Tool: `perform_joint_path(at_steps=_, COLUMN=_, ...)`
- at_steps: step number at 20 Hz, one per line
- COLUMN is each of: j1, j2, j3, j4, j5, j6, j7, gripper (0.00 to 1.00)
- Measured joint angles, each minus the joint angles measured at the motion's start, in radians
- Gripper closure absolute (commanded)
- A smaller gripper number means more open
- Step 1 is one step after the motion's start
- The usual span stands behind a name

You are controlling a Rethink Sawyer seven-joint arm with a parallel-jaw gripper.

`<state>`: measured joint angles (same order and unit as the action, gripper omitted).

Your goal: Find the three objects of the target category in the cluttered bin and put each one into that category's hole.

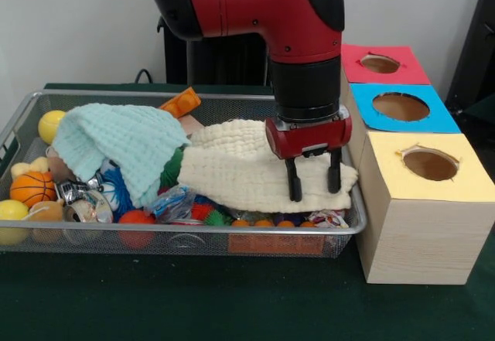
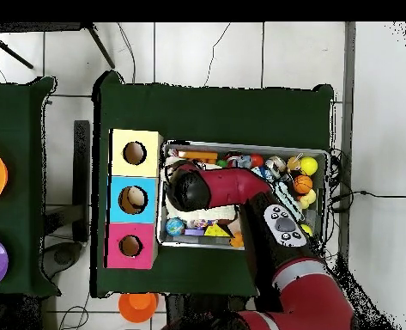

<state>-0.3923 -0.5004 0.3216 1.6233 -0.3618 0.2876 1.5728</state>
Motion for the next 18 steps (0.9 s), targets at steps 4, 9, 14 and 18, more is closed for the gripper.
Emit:
perform_joint_path(at_steps=4, j1=0.010, j2=-0.004, j3=0.000, j4=0.000, j5=0.000, j6=0.000, j7=0.000, gripper=0.00)
perform_joint_path(at_steps=9, j1=0.012, j2=-0.015, j3=0.000, j4=0.000, j5=0.000, j6=0.000, j7=0.000, gripper=0.00)
perform_joint_path(at_steps=14, j1=0.013, j2=-0.026, j3=0.000, j4=0.000, j5=0.000, j6=0.000, j7=0.000, gripper=0.00)
perform_joint_path(at_steps=18, j1=0.013, j2=-0.039, j3=0.000, j4=0.000, j5=0.000, j6=0.000, j7=0.000, gripper=0.00)
